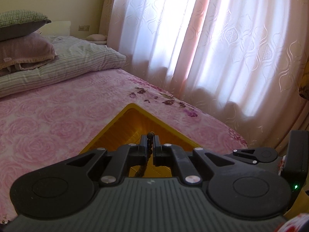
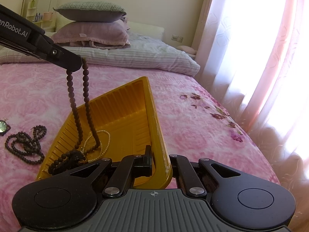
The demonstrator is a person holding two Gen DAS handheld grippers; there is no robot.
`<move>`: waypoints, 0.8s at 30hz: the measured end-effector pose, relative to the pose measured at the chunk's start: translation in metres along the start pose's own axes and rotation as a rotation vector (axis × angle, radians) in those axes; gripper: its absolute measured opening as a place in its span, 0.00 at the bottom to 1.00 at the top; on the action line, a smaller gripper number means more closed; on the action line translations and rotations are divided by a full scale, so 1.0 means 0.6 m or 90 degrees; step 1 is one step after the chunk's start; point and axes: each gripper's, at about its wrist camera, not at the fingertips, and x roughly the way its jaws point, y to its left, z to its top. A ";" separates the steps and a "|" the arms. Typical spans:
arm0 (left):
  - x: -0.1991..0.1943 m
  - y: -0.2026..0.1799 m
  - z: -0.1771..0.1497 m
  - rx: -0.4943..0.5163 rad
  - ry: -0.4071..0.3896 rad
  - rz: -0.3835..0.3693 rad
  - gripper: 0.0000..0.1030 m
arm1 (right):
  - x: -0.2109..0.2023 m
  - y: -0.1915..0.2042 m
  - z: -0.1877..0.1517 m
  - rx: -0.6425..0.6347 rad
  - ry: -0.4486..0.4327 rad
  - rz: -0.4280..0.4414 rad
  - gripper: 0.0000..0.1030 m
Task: Organize jewelry
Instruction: 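Lower the bead necklace into the orange tray and open the left gripper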
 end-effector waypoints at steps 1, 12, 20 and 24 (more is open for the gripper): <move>0.001 0.001 0.000 -0.001 0.001 0.001 0.04 | 0.001 -0.001 0.000 0.000 0.000 0.000 0.05; 0.019 0.000 -0.006 0.003 0.019 -0.002 0.04 | 0.002 -0.003 -0.001 -0.001 0.003 0.003 0.05; 0.030 0.006 -0.008 -0.002 0.030 -0.006 0.04 | 0.009 -0.009 -0.003 0.000 0.010 0.009 0.05; 0.033 0.004 -0.007 0.001 0.033 -0.007 0.04 | 0.012 -0.013 -0.004 0.001 0.013 0.013 0.05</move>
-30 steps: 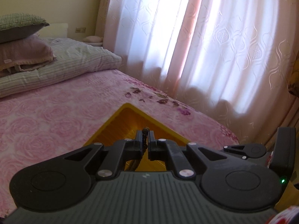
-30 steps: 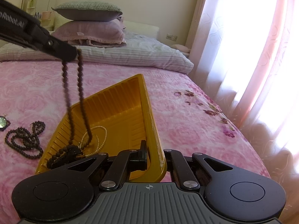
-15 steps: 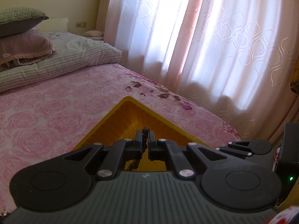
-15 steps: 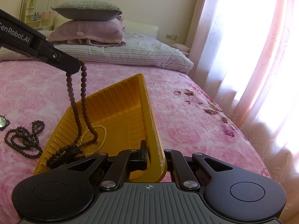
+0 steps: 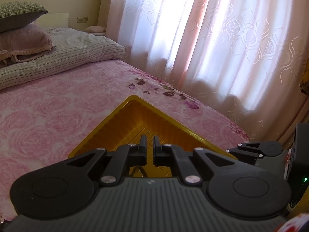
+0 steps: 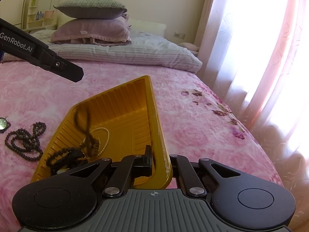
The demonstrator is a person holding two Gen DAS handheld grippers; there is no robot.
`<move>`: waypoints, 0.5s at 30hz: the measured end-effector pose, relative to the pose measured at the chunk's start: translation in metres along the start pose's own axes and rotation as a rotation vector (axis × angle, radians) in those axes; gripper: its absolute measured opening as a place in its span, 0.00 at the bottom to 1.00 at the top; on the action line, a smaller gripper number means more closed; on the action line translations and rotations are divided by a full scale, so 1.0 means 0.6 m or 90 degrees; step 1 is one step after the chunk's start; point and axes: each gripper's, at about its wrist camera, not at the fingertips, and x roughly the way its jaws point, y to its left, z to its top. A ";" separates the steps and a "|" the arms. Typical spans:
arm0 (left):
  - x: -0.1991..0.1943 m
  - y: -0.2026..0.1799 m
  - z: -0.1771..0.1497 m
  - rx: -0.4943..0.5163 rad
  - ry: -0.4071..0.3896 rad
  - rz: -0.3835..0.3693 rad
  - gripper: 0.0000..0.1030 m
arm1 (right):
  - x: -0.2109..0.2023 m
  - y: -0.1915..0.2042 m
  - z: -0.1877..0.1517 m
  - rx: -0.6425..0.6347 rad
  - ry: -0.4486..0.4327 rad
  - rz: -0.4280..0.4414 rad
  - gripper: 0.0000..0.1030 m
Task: Organize jewelry
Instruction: 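Lower the bead necklace into the orange tray and open the left gripper, then move the left gripper back to the black-strap watch on the bed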
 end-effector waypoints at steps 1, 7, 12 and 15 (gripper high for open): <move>-0.001 0.001 0.000 0.000 0.000 0.000 0.05 | 0.001 -0.001 0.000 0.002 0.001 0.001 0.05; -0.027 0.024 -0.003 -0.009 -0.016 0.024 0.07 | 0.008 -0.014 -0.004 0.013 0.008 0.010 0.05; -0.067 0.057 -0.017 -0.023 -0.029 0.069 0.12 | 0.017 -0.026 -0.010 0.021 0.018 0.024 0.05; -0.089 0.080 -0.036 -0.033 -0.030 0.098 0.13 | 0.024 -0.034 -0.014 0.023 0.026 0.030 0.06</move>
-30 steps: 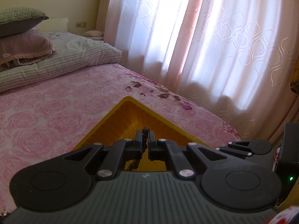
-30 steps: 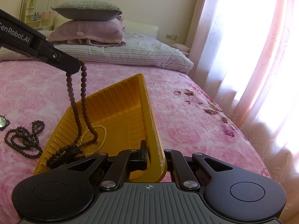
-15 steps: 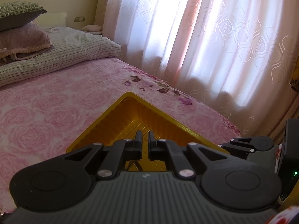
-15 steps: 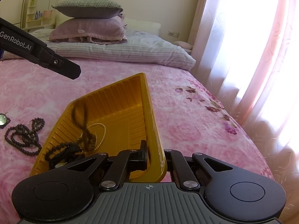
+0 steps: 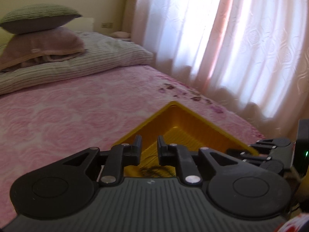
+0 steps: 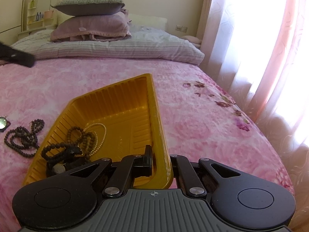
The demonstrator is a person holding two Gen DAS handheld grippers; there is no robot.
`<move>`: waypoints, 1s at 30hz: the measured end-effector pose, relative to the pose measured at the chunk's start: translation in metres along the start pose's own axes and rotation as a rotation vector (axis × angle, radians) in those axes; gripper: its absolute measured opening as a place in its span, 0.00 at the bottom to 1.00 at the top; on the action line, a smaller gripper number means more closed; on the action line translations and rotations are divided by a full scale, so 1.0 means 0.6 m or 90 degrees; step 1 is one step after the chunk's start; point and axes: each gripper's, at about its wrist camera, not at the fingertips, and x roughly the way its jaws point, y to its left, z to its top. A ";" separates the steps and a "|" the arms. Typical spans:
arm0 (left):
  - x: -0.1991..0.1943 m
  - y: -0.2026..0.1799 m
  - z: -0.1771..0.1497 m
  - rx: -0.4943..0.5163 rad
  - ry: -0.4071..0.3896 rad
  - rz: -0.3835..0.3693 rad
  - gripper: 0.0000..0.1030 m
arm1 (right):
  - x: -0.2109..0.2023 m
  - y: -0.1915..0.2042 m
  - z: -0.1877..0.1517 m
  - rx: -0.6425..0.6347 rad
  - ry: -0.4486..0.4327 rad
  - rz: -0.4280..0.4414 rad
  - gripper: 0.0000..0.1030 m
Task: Organize jewelry
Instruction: 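Move the left gripper back to the black-strap watch on the bed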
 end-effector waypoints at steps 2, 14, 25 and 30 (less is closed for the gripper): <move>-0.014 0.019 -0.014 -0.009 0.000 0.023 0.13 | 0.005 -0.005 -0.003 0.000 0.006 0.004 0.06; -0.105 0.140 -0.115 -0.067 0.008 0.190 0.19 | 0.023 -0.012 -0.001 -0.044 0.020 0.032 0.05; -0.118 0.185 -0.208 -0.100 0.070 0.245 0.21 | 0.044 -0.015 0.008 -0.084 0.039 0.049 0.05; -0.107 0.174 -0.229 -0.110 0.079 0.222 0.21 | 0.041 -0.021 0.009 -0.067 0.045 0.057 0.05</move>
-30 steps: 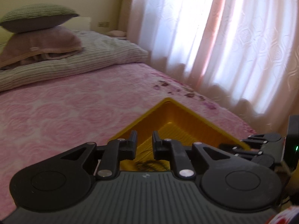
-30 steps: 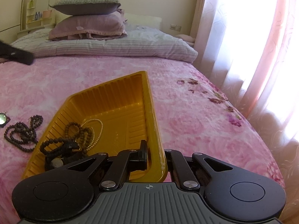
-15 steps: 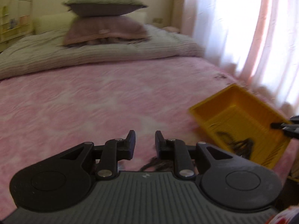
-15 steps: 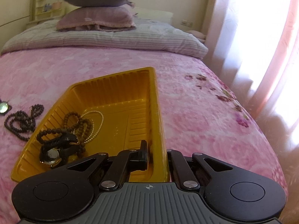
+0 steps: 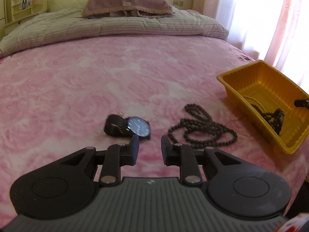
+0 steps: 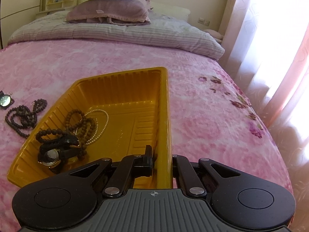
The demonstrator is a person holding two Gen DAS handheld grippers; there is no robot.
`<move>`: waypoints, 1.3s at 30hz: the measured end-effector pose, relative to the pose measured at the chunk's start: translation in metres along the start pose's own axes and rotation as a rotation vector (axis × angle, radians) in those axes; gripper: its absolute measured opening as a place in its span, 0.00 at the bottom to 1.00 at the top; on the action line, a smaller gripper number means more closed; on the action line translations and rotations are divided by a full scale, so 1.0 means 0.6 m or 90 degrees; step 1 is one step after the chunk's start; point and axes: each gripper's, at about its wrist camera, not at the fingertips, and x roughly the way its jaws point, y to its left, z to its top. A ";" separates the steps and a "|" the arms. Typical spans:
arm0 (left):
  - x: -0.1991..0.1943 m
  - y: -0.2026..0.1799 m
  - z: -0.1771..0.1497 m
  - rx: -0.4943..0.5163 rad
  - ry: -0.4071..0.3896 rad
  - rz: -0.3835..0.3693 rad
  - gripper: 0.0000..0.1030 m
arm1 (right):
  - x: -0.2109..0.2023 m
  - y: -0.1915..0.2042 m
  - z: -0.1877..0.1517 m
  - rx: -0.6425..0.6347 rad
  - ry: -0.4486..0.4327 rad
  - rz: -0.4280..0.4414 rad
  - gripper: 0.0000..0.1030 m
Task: Organize jewelry
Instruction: 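Move the left gripper back to the black-strap watch on the bed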
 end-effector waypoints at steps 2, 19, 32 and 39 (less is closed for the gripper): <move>0.004 -0.007 -0.005 0.001 0.004 -0.007 0.22 | 0.000 -0.002 -0.001 0.005 0.003 0.004 0.05; 0.012 -0.035 -0.019 0.010 0.017 -0.031 0.25 | -0.019 -0.028 0.004 0.057 0.079 0.076 0.06; 0.028 -0.025 -0.032 0.014 0.030 -0.019 0.25 | -0.008 -0.039 0.036 0.041 0.083 0.071 0.05; 0.047 -0.018 -0.019 0.024 0.017 0.019 0.25 | -0.003 -0.038 0.042 0.031 0.082 0.064 0.05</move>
